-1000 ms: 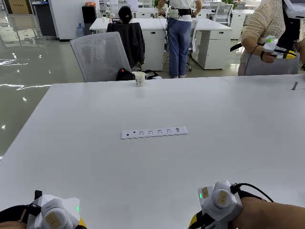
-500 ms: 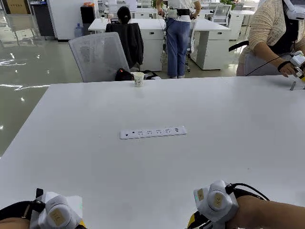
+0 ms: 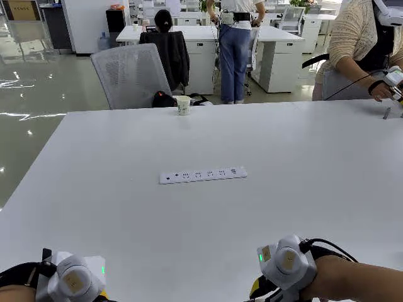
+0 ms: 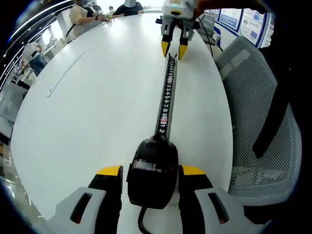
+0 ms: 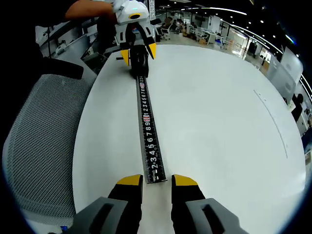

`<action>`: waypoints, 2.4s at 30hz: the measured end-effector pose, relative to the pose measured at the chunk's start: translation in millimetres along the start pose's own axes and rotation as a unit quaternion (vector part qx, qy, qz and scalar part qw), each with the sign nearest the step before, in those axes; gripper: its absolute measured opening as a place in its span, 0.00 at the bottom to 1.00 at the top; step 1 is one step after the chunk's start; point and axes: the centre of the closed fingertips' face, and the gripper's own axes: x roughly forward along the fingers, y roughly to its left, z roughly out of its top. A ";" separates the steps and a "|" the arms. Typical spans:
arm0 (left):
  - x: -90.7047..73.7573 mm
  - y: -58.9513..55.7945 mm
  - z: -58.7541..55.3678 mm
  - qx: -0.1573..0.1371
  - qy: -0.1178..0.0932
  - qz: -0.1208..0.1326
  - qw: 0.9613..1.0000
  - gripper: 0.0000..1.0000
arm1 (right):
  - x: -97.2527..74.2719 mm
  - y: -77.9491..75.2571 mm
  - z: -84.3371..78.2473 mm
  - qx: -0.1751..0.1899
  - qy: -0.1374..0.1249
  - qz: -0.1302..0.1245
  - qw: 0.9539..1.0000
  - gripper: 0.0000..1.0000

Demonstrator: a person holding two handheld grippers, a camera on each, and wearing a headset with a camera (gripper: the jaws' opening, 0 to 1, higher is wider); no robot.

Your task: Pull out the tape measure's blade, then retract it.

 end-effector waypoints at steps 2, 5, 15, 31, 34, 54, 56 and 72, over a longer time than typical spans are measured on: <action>-0.4 -1.1 -1.8 -0.003 0.000 0.000 1.000 0.44 | -0.6 0.7 -0.4 0.003 0.000 0.001 1.000 0.24; -1.9 -5.0 -2.7 -0.008 -0.004 -0.003 1.000 0.46 | -3.0 3.9 -2.9 0.005 0.004 0.006 1.000 0.27; -4.0 -12.1 -0.6 -0.028 -0.020 -0.018 0.999 0.56 | -8.5 14.0 -8.5 -0.007 0.014 0.014 1.000 0.36; -12.2 -22.6 3.6 -0.103 -0.057 -0.033 0.992 0.87 | -18.4 17.7 -14.0 0.037 -0.012 -0.010 0.999 0.64; -13.0 -20.3 3.5 -0.128 -0.067 -0.025 0.989 0.94 | -20.0 17.5 -15.6 0.065 -0.025 -0.015 0.997 0.68; -30.4 -2.4 -4.8 -0.217 -0.161 0.090 0.959 0.99 | -52.9 9.9 -47.5 0.205 -0.102 -0.124 0.966 0.99; -30.3 -6.6 -9.1 -0.232 -0.169 0.094 0.953 0.99 | -56.7 13.8 -48.1 0.216 -0.114 -0.128 0.961 0.99; -56.9 -23.2 -26.1 -0.271 -0.229 0.151 0.923 0.99 | -88.4 37.6 -62.6 0.227 -0.157 -0.174 0.945 0.99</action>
